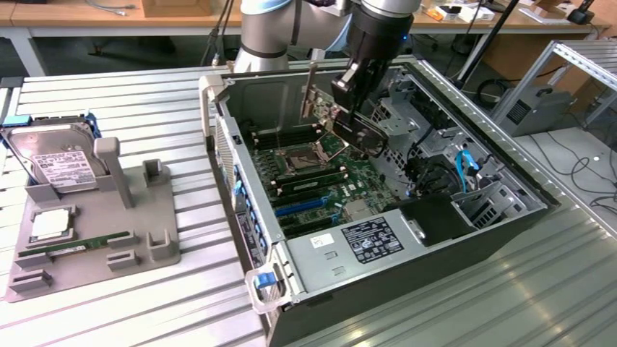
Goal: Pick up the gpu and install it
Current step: 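Insert the gpu into the slot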
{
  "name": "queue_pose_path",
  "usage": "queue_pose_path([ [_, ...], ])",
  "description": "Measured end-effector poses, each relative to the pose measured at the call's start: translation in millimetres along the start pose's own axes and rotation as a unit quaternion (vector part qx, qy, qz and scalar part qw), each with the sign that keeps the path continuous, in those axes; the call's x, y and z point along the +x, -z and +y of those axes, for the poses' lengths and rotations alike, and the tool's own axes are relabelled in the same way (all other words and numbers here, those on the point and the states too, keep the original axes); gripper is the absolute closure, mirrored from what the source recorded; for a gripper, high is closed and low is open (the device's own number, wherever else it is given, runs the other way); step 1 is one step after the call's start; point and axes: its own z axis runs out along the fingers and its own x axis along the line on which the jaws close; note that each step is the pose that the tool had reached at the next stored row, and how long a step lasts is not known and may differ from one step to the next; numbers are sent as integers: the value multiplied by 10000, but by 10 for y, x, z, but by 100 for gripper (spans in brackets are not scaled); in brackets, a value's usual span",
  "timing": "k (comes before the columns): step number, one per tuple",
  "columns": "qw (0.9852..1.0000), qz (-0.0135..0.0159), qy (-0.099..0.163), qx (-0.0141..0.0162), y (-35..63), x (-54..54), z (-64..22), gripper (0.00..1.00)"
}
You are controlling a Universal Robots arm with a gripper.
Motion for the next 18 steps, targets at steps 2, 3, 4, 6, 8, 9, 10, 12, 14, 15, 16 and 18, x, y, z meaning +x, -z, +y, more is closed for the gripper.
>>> queue_pose_path([
  [2, 10000, 0, 47, -1, 0, 0, 0, 73],
  [3, 10000, 0, 89, -3, 0, 0, 0, 73],
  [4, 9999, 0, 128, -4, 0, 0, 0, 73],
  [6, 9998, 1, 184, -5, 0, 0, 0, 73],
  [8, 9996, 1, 286, -8, 0, 0, 0, 73],
  [9, 9994, 1, 333, -9, 0, 0, 0, 73],
  [10, 9993, 1, 362, -10, 0, 0, 0, 73],
  [12, 9992, 2, 411, -11, 0, 0, 0, 73],
  [14, 9990, 2, 455, -12, 0, 0, 0, 73],
  [15, 9988, 2, 479, -13, 0, 0, 0, 73],
  [16, 9986, 2, 529, -15, 0, 0, 0, 73],
  [18, 9980, 2, 634, -17, 0, 0, 0, 73],
])
